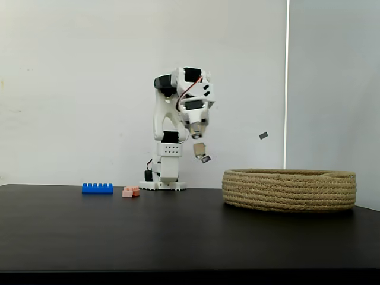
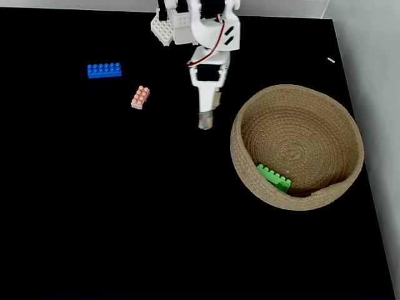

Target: Place the lego blocks in the tray

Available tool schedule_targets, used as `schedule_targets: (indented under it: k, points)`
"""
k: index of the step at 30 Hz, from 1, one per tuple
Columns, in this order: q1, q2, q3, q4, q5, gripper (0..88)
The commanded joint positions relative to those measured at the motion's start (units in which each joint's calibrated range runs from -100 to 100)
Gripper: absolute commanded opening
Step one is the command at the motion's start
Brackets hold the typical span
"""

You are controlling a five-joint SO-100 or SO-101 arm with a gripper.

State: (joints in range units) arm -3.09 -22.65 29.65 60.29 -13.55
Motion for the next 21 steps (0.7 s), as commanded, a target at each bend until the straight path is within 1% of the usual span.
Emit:
schedule_targets:
  k: [1, 4, 8, 10, 12, 15, 17, 21]
  points:
    - [8.04, -3.49, -2.15, 3.81, 0.63, 33.3]
    - [11.67, -2.20, -1.06, 7.80, 3.13, 32.9]
    - [18.51, -2.12, 0.67, 9.47, 9.82, 34.0]
    - [21.81, -1.95, 0.49, 9.47, 9.96, 34.6]
    - [23.37, -1.09, 0.22, 9.64, 6.59, 36.3]
    - [23.54, 1.58, -0.60, 9.64, -1.32, 38.4]
    - [23.46, 3.39, -0.24, 10.05, -5.62, 38.4]
    - [24.78, 2.87, 2.41, 8.72, -11.09, 37.6]
